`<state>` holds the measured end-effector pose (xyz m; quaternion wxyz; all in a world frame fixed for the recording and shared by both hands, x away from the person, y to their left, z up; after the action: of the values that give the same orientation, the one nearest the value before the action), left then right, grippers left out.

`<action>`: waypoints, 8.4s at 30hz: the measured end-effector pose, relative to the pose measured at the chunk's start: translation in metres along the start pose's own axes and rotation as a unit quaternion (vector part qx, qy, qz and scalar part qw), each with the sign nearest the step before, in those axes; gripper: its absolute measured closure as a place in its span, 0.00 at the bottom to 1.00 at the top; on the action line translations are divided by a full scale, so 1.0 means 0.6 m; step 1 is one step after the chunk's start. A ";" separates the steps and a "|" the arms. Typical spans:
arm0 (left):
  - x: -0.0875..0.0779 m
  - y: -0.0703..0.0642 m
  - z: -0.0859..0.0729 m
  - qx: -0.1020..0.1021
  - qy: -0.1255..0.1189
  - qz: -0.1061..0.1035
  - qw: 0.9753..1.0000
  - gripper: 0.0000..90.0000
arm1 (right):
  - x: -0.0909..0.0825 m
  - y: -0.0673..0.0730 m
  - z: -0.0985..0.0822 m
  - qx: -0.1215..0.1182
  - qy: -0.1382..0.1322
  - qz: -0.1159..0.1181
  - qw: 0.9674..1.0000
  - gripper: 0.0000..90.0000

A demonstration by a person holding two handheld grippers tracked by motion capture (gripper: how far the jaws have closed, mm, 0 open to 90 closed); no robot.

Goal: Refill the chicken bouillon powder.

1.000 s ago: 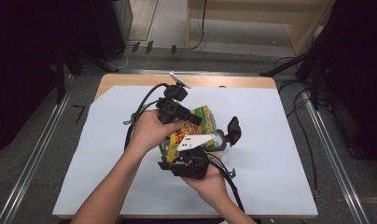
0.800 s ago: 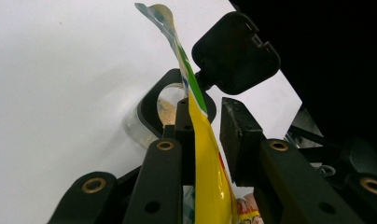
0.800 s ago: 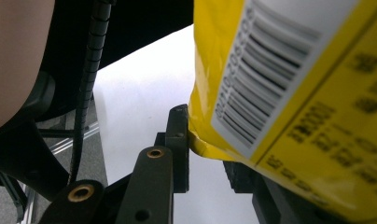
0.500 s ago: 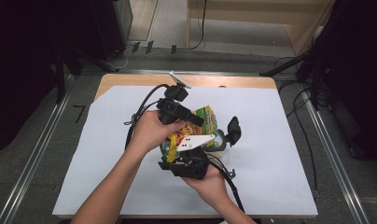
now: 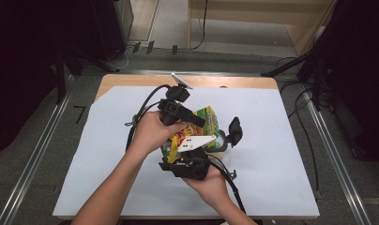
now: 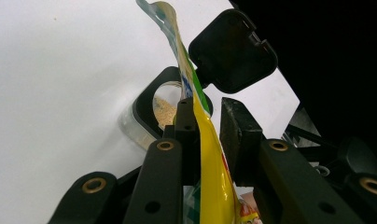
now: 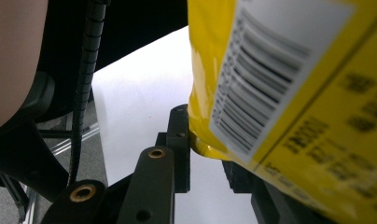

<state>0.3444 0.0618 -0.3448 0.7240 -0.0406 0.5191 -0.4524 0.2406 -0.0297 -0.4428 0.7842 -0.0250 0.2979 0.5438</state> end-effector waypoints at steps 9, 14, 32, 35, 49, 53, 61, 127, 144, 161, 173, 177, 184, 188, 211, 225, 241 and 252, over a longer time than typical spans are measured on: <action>-0.003 -0.001 -0.001 0.002 -0.001 0.000 1.000 0.86 | 0.000 0.002 0.001 -0.001 -0.001 0.000 1.000 0.85; -0.006 -0.003 -0.002 0.005 -0.004 0.004 1.000 0.86 | 0.001 0.002 0.001 -0.006 -0.004 0.000 1.000 0.84; -0.012 0.028 0.002 -0.019 -0.014 0.007 1.000 0.87 | -0.006 0.005 0.006 -0.008 -0.004 -0.006 1.000 0.83; -0.011 0.029 0.002 -0.021 -0.014 0.004 1.000 0.87 | -0.006 0.005 0.007 -0.009 -0.002 -0.006 1.000 0.83; -0.007 0.018 0.023 -0.012 0.011 0.021 1.000 0.88 | -0.007 0.003 0.016 -0.008 -0.008 -0.016 1.000 0.82; -0.005 0.011 0.029 -0.007 0.014 0.028 0.999 0.88 | -0.009 0.001 0.017 -0.002 -0.017 -0.015 1.000 0.82; -0.005 0.006 0.033 -0.006 0.016 0.038 0.999 0.88 | -0.011 0.000 0.017 -0.003 -0.020 -0.024 1.000 0.81; -0.005 0.012 0.047 0.002 0.000 0.062 0.998 0.89 | -0.010 -0.019 0.024 -0.016 -0.023 -0.044 0.999 0.79; -0.004 0.010 0.047 0.005 0.002 0.064 0.998 0.89 | -0.010 -0.018 0.023 -0.014 -0.024 -0.045 0.999 0.79; -0.003 0.009 0.046 0.004 0.003 0.064 0.998 0.89 | -0.010 -0.018 0.023 -0.011 -0.022 -0.044 0.999 0.79; -0.003 0.009 0.046 0.004 0.003 0.065 0.998 0.89 | -0.011 -0.018 0.023 -0.011 -0.022 -0.044 0.999 0.79; -0.003 0.009 0.046 0.004 0.003 0.065 0.998 0.89 | -0.010 -0.017 0.024 -0.013 -0.023 -0.044 0.999 0.79; -0.003 0.009 0.046 0.004 0.003 0.065 0.998 0.89 | -0.010 -0.017 0.023 -0.014 -0.023 -0.044 0.999 0.79; -0.003 0.009 0.046 0.004 0.003 0.066 0.998 0.89 | -0.010 -0.017 0.023 -0.013 -0.023 -0.044 0.999 0.79; -0.003 0.008 0.046 0.006 0.004 0.067 0.998 0.89 | -0.010 -0.017 0.023 -0.014 -0.022 -0.045 0.999 0.79; -0.002 0.005 0.049 0.005 0.003 0.068 0.998 0.89 | -0.010 -0.017 0.024 -0.012 -0.025 -0.046 0.999 0.79; 0.004 -0.008 0.054 0.017 0.013 0.080 0.997 0.90 | -0.015 -0.016 0.023 0.001 -0.028 -0.045 0.999 0.81; 0.004 -0.007 0.053 0.018 0.014 0.082 0.996 0.90 | -0.014 -0.016 0.022 -0.001 -0.027 -0.046 0.999 0.81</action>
<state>0.3670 0.0443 -0.3298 0.7518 0.0218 0.5225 -0.4017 0.2529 -0.0360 -0.4302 0.8162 -0.0246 0.2746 0.5077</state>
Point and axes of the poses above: each handheld gripper's, and its own axes: x roughly forward along the jaws, z roughly out of its top, y roughly to its left, the point moved 1 cm from there along x, roughly forward along the jaws, and after that the axes turned 3 degrees about -z, right-handed, at the moved point
